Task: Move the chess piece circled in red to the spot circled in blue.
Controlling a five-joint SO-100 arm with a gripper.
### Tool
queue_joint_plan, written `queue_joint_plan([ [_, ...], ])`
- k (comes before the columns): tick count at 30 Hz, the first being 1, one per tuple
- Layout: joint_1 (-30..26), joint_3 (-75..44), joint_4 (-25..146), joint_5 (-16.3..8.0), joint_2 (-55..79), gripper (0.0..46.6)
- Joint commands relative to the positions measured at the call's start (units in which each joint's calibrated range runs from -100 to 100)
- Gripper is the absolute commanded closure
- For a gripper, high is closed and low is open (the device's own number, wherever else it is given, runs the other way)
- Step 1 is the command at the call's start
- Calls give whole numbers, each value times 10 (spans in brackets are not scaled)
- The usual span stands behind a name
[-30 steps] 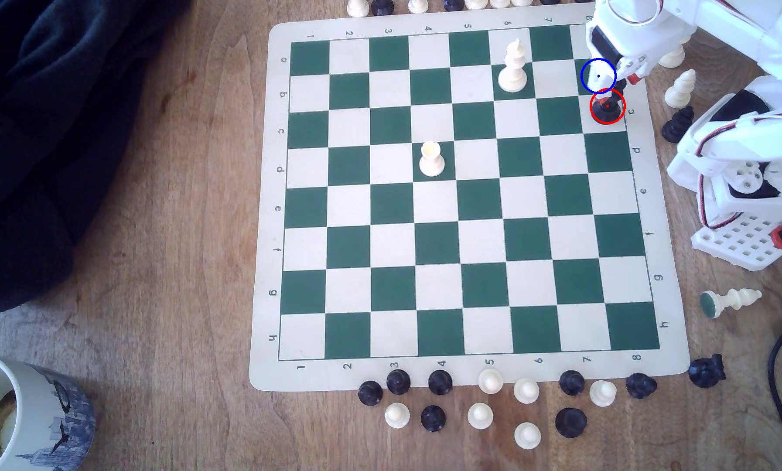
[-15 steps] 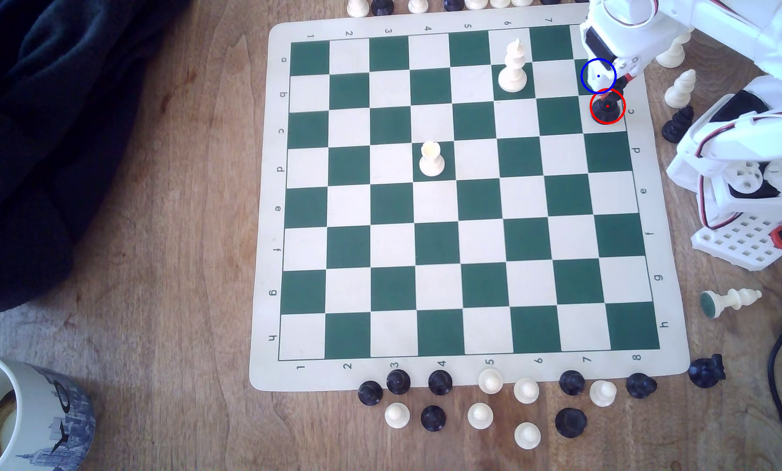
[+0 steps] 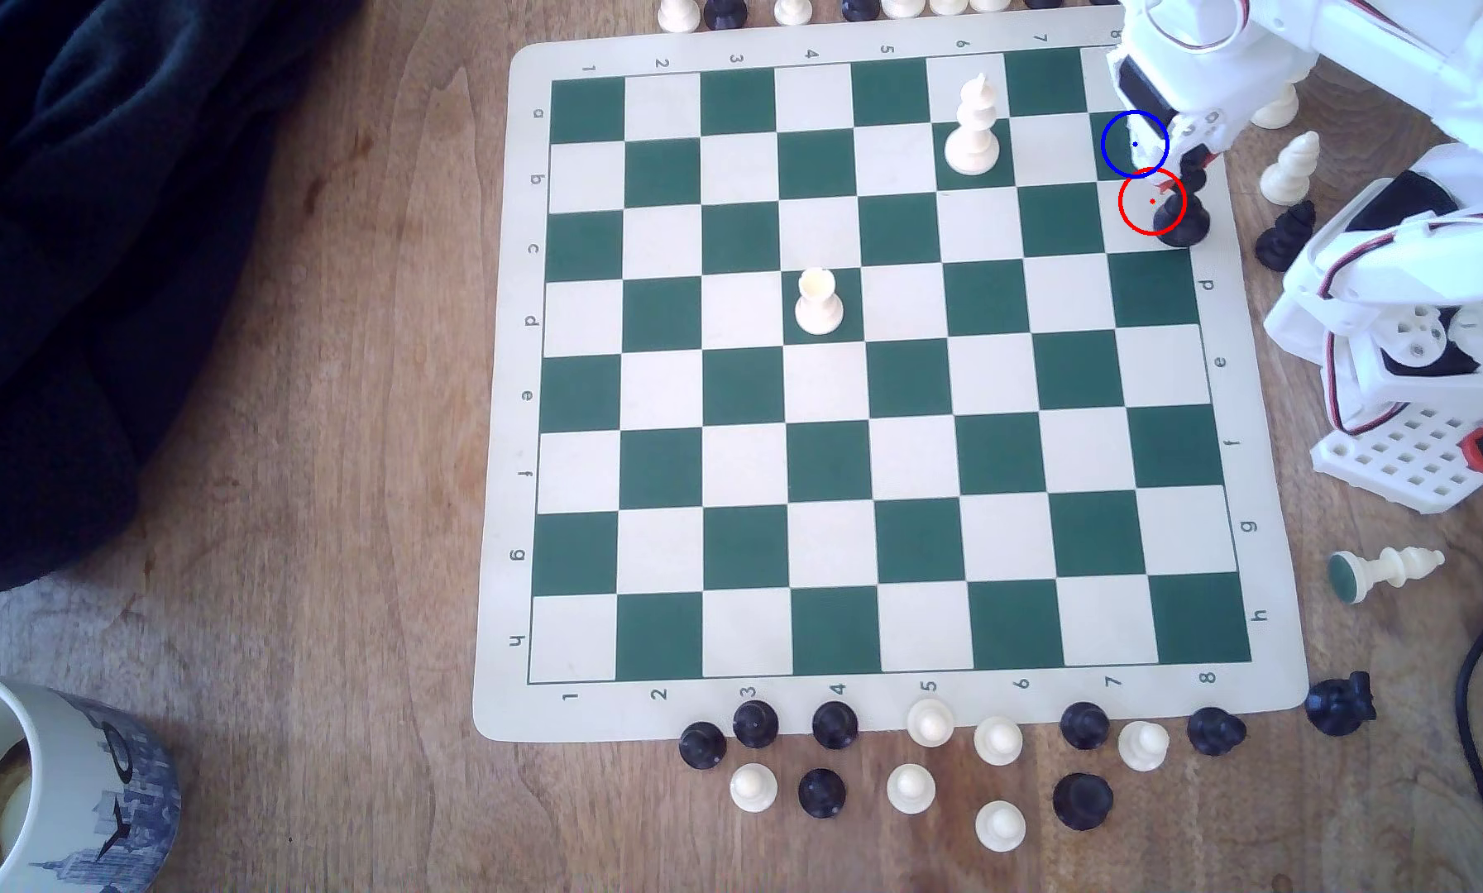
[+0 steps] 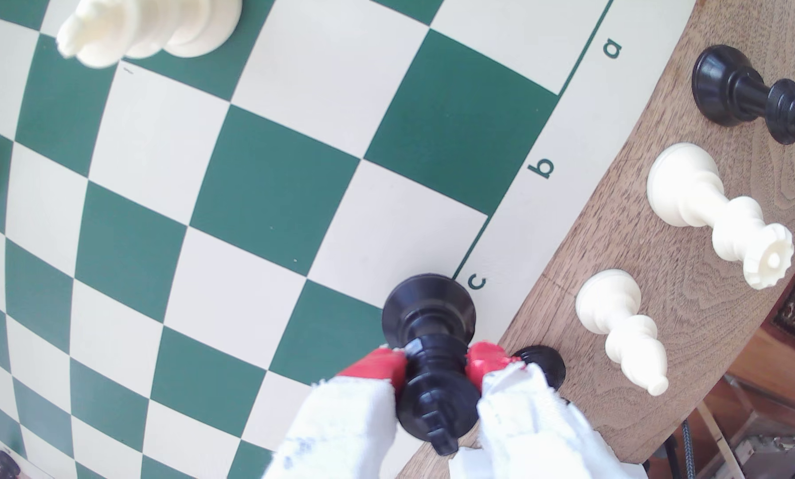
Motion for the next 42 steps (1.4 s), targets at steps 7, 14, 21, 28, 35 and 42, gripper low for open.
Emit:
queue_joint_plan([
  [7,32,-60,-18,2,-26,464],
  [14,41,-54,-65,1,7,464],
  [21,58,-32,-125,3,39,464],
  [28,66,-26,-144,7,54,464],
  [35,63,-15,-154,7,63,464],
  [42,63,-12,-162,8,64,383],
])
